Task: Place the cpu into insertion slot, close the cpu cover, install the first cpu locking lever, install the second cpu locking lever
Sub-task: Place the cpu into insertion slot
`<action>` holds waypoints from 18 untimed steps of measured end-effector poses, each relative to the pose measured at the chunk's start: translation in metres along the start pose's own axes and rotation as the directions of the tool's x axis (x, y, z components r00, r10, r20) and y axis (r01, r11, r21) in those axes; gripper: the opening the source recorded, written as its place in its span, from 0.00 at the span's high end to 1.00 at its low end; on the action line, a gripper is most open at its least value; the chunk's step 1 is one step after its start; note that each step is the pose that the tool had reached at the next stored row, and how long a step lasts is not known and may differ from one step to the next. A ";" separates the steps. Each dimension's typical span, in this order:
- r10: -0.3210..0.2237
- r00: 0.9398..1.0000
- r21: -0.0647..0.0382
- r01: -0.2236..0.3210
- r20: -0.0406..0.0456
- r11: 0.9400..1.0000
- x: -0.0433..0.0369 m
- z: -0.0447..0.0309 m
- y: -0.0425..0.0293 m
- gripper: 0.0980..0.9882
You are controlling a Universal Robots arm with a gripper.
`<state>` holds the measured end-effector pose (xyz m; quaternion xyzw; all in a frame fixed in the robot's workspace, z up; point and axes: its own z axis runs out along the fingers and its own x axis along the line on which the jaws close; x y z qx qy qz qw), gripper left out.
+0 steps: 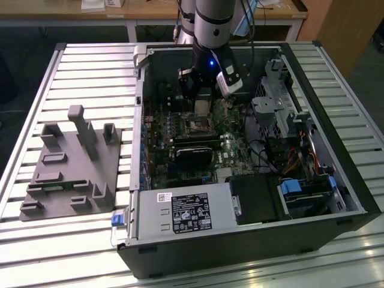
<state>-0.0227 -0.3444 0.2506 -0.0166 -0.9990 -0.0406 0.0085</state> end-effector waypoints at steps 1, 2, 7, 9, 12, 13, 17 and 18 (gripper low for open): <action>0.010 1.000 0.000 -0.010 0.001 1.000 0.0000 0.0002 0.0000 0.50; 0.023 1.000 0.000 -0.023 0.002 1.000 0.0000 0.0005 0.0000 0.50; 0.095 0.995 -0.001 -0.095 0.010 0.995 0.0000 0.0019 -0.0001 0.50; 0.124 0.992 -0.001 -0.124 0.013 0.992 0.0000 0.0024 -0.0002 0.50; 0.168 0.986 -0.001 -0.168 0.018 0.986 -0.0001 0.0032 -0.0003 0.50; 0.182 0.983 -0.001 -0.182 0.020 0.983 -0.0001 0.0035 -0.0003 0.50; 0.243 0.970 -0.002 -0.243 0.027 0.970 -0.0001 0.0049 -0.0004 0.50; 0.257 0.966 -0.002 -0.257 0.029 0.966 -0.0001 0.0052 -0.0004 0.50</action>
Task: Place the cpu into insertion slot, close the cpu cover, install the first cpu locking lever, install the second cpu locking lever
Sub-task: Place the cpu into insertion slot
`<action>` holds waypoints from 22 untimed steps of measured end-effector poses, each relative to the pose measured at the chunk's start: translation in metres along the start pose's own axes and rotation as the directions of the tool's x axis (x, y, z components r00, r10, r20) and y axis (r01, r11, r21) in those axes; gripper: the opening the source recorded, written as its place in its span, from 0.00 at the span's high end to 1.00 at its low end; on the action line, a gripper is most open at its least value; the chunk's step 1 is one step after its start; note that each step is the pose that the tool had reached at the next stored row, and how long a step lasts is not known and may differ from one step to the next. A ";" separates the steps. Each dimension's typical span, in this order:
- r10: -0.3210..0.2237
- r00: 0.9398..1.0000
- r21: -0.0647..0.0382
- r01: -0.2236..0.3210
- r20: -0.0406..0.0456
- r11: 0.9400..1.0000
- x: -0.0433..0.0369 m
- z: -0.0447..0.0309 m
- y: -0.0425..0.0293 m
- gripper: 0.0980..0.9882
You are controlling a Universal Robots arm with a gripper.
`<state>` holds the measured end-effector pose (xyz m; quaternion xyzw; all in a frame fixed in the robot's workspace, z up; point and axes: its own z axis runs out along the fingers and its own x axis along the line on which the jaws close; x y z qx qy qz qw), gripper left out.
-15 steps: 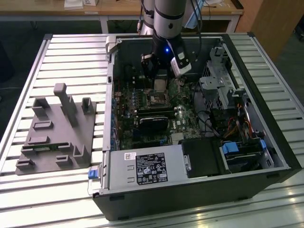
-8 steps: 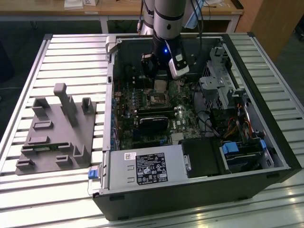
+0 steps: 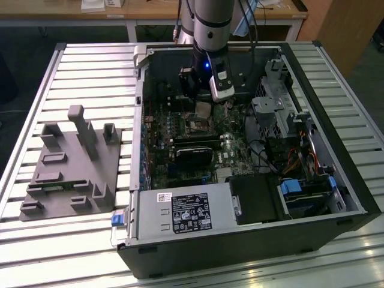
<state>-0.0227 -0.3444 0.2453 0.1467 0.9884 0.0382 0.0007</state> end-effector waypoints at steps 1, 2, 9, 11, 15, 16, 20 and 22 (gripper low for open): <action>0.016 1.000 0.000 -0.016 0.002 1.000 0.0000 0.0003 0.0000 0.50; 0.031 1.000 0.000 -0.031 0.003 1.000 0.0000 0.0006 -0.0001 0.50; 0.136 0.991 -0.001 -0.136 0.013 0.991 0.0000 0.0029 -0.0002 0.50; 0.165 0.986 -0.002 -0.165 0.015 0.986 0.0000 0.0036 -0.0003 0.50; 0.218 0.976 -0.003 -0.218 0.020 0.976 0.0000 0.0049 -0.0004 0.50; 0.232 0.973 -0.003 -0.232 0.021 0.973 0.0000 0.0052 -0.0004 0.50; 0.284 0.958 -0.005 -0.284 0.026 0.959 -0.0001 0.0064 -0.0005 0.50; 0.309 0.951 -0.006 -0.309 0.028 0.951 -0.0001 0.0070 -0.0006 0.50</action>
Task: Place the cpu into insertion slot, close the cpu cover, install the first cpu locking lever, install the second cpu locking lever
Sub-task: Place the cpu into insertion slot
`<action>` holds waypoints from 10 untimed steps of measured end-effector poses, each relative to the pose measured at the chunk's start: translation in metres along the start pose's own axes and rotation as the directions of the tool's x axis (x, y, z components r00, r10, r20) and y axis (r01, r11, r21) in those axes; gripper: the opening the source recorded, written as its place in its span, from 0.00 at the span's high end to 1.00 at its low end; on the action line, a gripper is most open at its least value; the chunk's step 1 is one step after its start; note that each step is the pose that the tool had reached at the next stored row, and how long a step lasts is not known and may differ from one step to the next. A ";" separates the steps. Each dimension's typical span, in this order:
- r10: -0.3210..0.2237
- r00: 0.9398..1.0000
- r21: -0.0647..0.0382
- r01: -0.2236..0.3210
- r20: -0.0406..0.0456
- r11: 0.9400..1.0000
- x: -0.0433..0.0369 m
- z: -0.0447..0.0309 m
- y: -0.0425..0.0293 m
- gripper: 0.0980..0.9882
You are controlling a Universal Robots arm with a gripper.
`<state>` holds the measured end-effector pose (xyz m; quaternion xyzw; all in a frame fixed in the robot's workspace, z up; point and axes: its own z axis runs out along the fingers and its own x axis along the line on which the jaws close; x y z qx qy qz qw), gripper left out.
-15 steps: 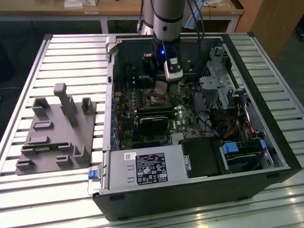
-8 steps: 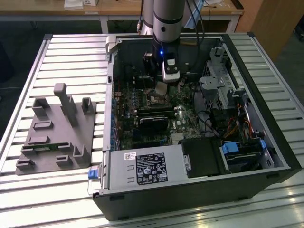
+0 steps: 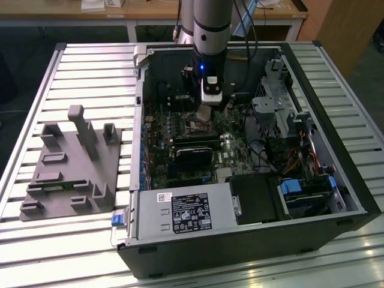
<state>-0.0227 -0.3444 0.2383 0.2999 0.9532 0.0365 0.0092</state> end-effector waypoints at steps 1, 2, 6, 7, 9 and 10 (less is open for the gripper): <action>0.012 1.000 0.000 -0.012 0.001 1.000 0.0000 0.0003 0.0000 0.50; 0.025 1.000 0.000 -0.025 0.002 1.000 0.0000 0.0006 0.0000 0.50; 0.075 0.997 -0.001 -0.075 0.007 0.997 0.0000 0.0017 -0.0001 0.50; 0.087 0.996 -0.001 -0.087 0.008 0.996 0.0000 0.0019 -0.0001 0.50; 0.109 0.994 -0.002 -0.109 0.010 0.994 0.0000 0.0023 -0.0002 0.50; 0.122 0.992 -0.002 -0.122 0.011 0.993 0.0000 0.0026 -0.0002 0.50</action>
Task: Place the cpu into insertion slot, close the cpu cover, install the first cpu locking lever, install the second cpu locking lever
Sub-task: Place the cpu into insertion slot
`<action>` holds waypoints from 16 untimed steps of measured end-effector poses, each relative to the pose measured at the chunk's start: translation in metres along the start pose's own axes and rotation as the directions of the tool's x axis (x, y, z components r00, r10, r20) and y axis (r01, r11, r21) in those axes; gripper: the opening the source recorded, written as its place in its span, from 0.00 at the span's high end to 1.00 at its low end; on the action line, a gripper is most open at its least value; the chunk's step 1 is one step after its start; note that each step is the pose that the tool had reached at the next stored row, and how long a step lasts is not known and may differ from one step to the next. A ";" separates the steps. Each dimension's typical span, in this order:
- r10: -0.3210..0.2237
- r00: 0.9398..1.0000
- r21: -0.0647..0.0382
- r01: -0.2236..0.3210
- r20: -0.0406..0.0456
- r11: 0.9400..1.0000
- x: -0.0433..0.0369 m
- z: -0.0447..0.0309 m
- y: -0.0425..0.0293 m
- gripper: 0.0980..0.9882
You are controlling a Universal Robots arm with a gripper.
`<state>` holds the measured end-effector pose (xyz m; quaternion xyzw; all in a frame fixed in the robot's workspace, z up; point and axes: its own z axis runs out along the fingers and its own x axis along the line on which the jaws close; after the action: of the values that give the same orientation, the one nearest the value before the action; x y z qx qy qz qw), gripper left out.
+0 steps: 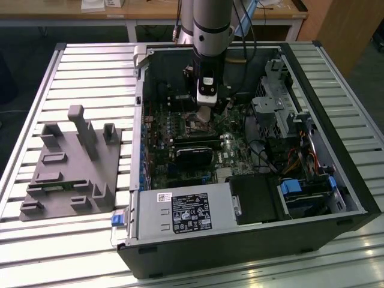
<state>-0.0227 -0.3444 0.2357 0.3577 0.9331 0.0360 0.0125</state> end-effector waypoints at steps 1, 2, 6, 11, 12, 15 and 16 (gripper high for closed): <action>0.013 1.000 0.000 -0.013 0.001 1.000 0.0000 0.0003 0.0000 0.50; 0.028 1.000 0.000 -0.028 0.002 1.000 0.0000 0.0005 0.0000 0.50; 0.095 0.995 -0.001 -0.095 0.008 0.995 0.0000 0.0015 -0.0001 0.50; 0.181 0.983 -0.002 -0.181 0.015 0.984 0.0000 0.0025 -0.0002 0.50; 0.196 0.980 -0.003 -0.196 0.017 0.981 0.0000 0.0027 -0.0002 0.50; 0.242 0.970 -0.004 -0.242 0.020 0.970 0.0000 0.0032 -0.0002 0.50; 0.257 0.966 -0.004 -0.257 0.021 0.967 0.0000 0.0033 -0.0003 0.50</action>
<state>-0.0227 -0.3444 0.2324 0.4758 0.8787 0.0340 0.0180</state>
